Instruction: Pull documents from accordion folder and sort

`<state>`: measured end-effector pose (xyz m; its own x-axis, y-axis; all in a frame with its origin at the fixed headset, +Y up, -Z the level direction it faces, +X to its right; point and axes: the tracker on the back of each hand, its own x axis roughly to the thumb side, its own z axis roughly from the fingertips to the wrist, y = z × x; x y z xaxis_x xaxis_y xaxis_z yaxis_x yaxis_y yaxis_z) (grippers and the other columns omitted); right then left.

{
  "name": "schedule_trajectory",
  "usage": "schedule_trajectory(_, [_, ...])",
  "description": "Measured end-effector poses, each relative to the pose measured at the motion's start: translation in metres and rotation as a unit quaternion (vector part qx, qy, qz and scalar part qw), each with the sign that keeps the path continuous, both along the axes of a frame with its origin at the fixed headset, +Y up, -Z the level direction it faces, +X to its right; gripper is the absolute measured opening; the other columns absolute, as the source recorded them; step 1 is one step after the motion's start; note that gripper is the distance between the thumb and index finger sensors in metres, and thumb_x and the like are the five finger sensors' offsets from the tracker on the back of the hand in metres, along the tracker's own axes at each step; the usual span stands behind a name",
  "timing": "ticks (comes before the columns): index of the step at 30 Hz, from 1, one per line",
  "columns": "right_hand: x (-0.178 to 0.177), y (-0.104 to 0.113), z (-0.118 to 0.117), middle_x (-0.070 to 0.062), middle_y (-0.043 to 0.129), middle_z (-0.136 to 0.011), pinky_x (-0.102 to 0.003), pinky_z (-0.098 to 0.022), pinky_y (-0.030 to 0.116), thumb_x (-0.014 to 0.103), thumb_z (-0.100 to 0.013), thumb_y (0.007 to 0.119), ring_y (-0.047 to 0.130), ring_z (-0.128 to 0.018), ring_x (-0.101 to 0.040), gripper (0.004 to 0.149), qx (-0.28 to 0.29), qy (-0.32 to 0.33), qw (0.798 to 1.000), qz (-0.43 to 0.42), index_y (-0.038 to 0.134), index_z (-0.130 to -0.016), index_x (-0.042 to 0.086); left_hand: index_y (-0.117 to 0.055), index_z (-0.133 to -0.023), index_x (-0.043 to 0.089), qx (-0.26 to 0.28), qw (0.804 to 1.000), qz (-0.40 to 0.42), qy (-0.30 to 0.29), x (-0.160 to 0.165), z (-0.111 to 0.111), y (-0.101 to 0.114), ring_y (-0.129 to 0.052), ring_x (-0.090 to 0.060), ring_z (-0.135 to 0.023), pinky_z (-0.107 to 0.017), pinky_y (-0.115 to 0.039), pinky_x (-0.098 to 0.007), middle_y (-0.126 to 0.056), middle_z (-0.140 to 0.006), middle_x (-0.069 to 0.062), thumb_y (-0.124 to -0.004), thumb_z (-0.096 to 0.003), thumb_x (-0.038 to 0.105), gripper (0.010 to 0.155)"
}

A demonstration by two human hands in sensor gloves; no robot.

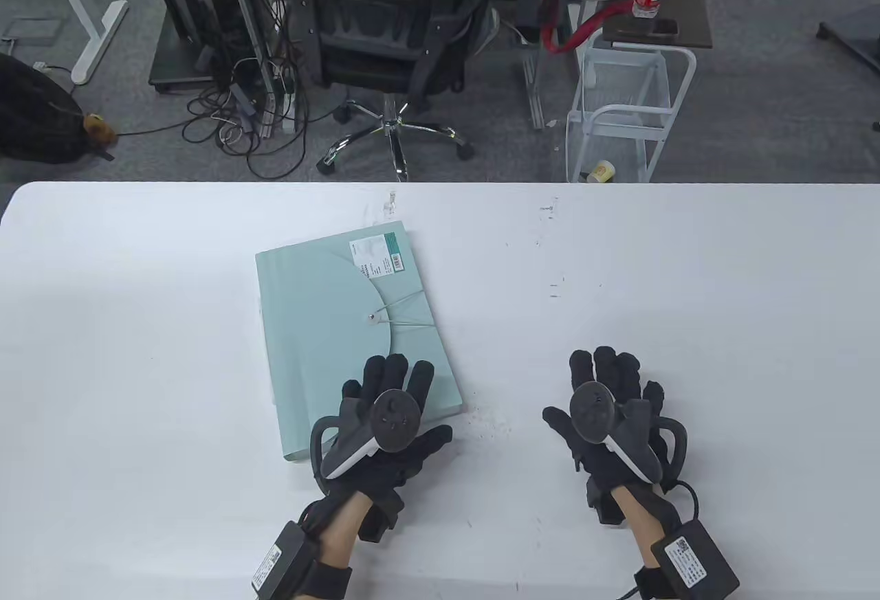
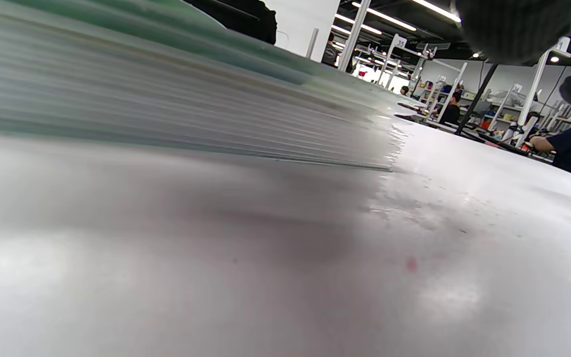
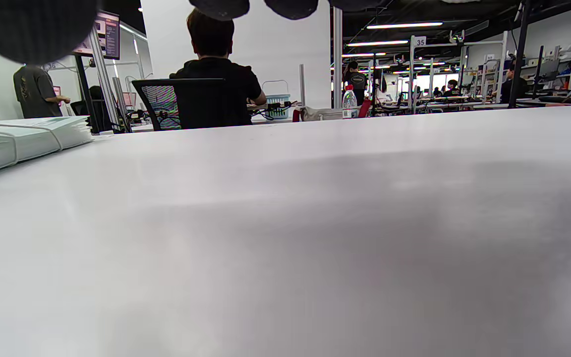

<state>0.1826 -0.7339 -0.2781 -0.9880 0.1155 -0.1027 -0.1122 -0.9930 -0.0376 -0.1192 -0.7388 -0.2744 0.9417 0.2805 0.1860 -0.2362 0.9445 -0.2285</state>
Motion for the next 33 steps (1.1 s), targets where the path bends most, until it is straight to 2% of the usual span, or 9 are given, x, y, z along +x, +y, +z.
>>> schedule_trajectory(19, [0.002,-0.001,0.001,-0.004,0.027,-0.11,-0.072,-0.069,0.036,0.068,-0.034,0.068,0.032,-0.105,-0.039,0.086,-0.007,-0.011,1.0,0.012,0.035,-0.105,0.031,-0.02,-0.11,0.041,-0.018,0.999,0.032,0.024,-0.014,-0.007,0.002,-0.011,-0.033,-0.112,-0.077,-0.016,-0.063,-0.011,-0.119,-0.004,-0.067,-0.0442,0.068,0.086])
schedule_trajectory(23, [0.003,-0.001,0.002,-0.004,0.028,-0.11,-0.072,-0.069,0.037,0.068,-0.034,0.067,0.032,-0.105,-0.039,0.086,-0.007,-0.011,1.0,0.011,0.035,-0.105,0.031,-0.023,-0.111,0.039,-0.012,0.997,0.028,0.075,-0.036,-0.013,0.005,-0.012,-0.032,-0.112,-0.077,-0.016,-0.063,-0.013,-0.119,-0.003,-0.067,-0.0449,0.068,0.084])
schedule_trajectory(25, [0.003,-0.001,0.003,-0.004,0.028,-0.11,-0.072,-0.068,0.037,0.068,-0.034,0.067,0.033,-0.105,-0.04,0.086,-0.007,-0.011,1.0,0.01,0.035,-0.105,0.031,-0.029,-0.111,0.037,0.001,0.992,0.023,0.127,-0.053,-0.017,0.005,-0.015,-0.03,-0.113,-0.077,-0.017,-0.062,-0.017,-0.119,0.0,-0.062,-0.0516,0.055,0.07])
schedule_trajectory(28, [0.003,-0.001,0.004,-0.004,0.029,-0.11,-0.072,-0.068,0.038,0.068,-0.034,0.067,0.035,-0.105,-0.04,0.086,-0.008,-0.006,1.0,0.004,0.036,-0.105,0.031,-0.031,-0.111,0.034,-0.01,0.979,0.032,0.201,-0.088,-0.023,0.002,-0.016,-0.029,-0.113,-0.077,-0.019,-0.062,-0.02,-0.119,0.001,-0.061,-0.0539,0.048,0.066])
schedule_trajectory(30, [0.003,-0.001,0.004,-0.005,0.029,-0.11,-0.072,-0.068,0.039,0.069,-0.034,0.066,0.036,-0.104,-0.04,0.086,-0.006,-0.004,1.0,0.001,0.037,-0.105,0.03,-0.027,-0.111,0.032,-0.044,0.965,0.038,0.254,-0.114,-0.024,-0.004,-0.015,-0.032,-0.112,-0.076,-0.019,-0.062,-0.017,-0.119,-0.003,-0.065,-0.0522,0.054,0.074])
schedule_trajectory(31, [0.003,0.0,0.004,-0.005,0.03,-0.11,-0.072,-0.068,0.039,0.069,-0.034,0.066,0.037,-0.105,-0.04,0.086,-0.005,-0.004,1.0,0.001,0.037,-0.105,0.03,-0.022,-0.112,0.031,-0.059,0.961,0.04,0.267,-0.121,-0.024,-0.007,-0.012,-0.035,-0.111,-0.075,-0.017,-0.063,-0.014,-0.118,-0.009,-0.066,-0.0497,0.062,0.082])
schedule_trajectory(33, [0.004,0.0,0.004,-0.005,0.03,-0.11,-0.072,-0.068,0.039,0.069,-0.034,0.065,0.037,-0.104,-0.04,0.086,-0.004,-0.003,1.0,-0.001,0.037,-0.105,0.03,-0.019,-0.112,0.03,-0.112,0.948,0.041,0.294,-0.14,-0.025,-0.016,-0.006,-0.038,-0.109,-0.071,-0.009,-0.065,-0.013,-0.118,-0.012,-0.069,-0.0444,0.071,0.094])
